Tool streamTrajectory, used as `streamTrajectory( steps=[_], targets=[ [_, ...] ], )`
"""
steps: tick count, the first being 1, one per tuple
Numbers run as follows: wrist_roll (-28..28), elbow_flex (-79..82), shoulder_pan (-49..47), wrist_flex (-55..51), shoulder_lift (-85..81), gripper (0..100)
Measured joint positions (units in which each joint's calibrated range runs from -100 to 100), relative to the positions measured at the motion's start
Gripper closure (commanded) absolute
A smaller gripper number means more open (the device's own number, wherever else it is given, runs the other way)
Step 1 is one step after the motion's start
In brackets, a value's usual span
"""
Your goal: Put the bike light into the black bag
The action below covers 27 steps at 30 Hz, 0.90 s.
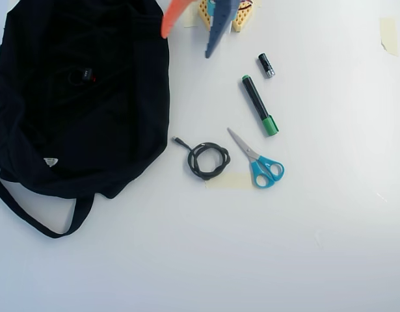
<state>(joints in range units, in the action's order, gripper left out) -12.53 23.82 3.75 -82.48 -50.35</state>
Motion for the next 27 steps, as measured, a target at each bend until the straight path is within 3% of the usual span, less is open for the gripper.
streamTrajectory(
  steps=[7,15,21,27],
  targets=[
    [-0.73,11.95,-7.27,-1.37,-14.36,99],
    [-0.39,33.96,-8.30,2.92,-27.56,98],
    [6.54,48.98,-8.89,3.78,-39.27,98],
    [8.21,61.87,-8.89,4.47,-48.07,98]
  ],
)
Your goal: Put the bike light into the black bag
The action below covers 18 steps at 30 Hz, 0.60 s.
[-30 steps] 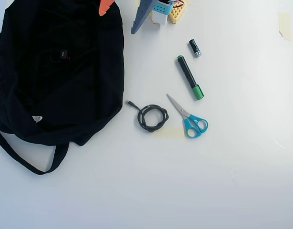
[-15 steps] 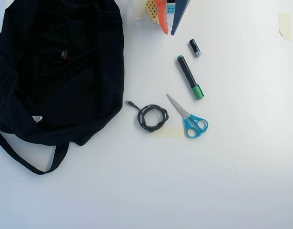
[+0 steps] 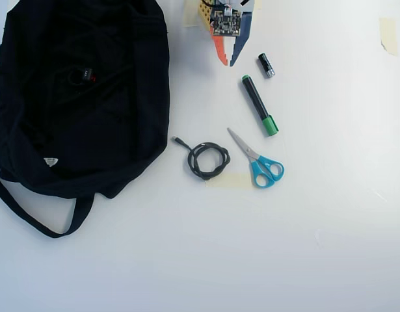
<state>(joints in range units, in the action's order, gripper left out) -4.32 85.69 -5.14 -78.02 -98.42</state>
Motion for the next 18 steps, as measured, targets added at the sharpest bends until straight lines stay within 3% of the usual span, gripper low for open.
streamTrajectory(
  steps=[18],
  targets=[
    [0.39,11.71,0.51,6.01,-0.58,98]
  ],
)
